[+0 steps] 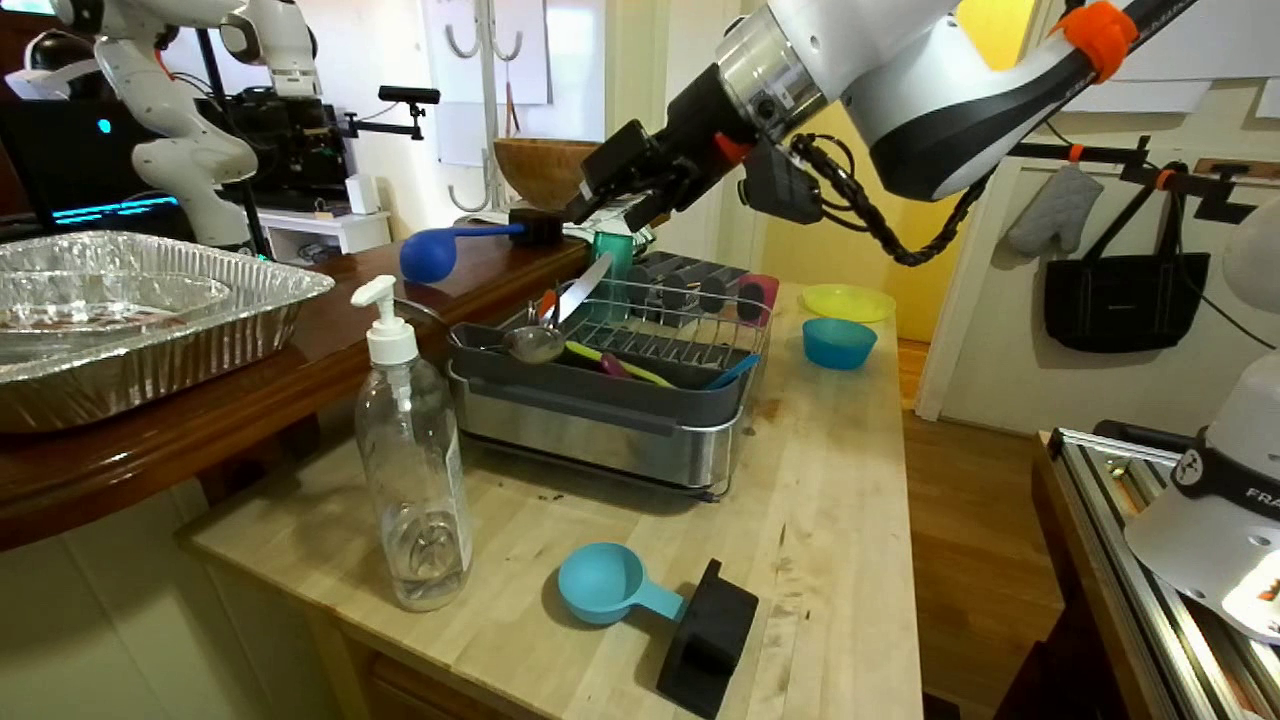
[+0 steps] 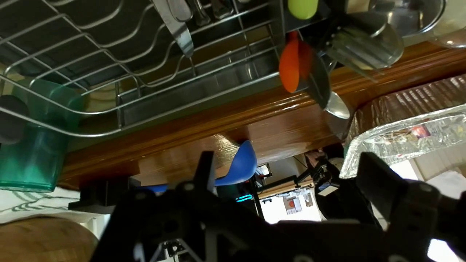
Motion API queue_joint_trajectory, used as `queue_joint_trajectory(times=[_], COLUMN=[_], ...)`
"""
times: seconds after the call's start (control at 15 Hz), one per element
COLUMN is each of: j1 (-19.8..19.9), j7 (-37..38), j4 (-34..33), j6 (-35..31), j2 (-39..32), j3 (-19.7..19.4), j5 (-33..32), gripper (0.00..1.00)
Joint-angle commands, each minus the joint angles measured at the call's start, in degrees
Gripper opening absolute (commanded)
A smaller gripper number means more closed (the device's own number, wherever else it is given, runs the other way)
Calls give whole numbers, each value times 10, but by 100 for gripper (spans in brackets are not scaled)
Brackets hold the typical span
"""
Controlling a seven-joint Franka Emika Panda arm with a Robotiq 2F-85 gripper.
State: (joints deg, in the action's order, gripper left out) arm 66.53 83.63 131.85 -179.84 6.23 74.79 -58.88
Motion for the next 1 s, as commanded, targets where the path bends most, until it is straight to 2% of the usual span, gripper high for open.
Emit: queue_joint_trajectory(times=[0.0,0.33,0.4,0.47,0.53,0.6,0.93], j1=[-41,-43,-151,-171,-90,-99,-24], j7=[-62,-173,-234,-268,-300,-345,-492], j4=[-8,-24,-21,-27,-28,-30,-52], j6=[41,90,90,100,105,112,191], j2=[-61,-106,-104,-117,-125,-132,-137], j3=[-25,-13,-117,-131,-48,-49,51], j5=[25,85,140,161,177,209,308], gripper=[100,100,100,100,100,100,100])
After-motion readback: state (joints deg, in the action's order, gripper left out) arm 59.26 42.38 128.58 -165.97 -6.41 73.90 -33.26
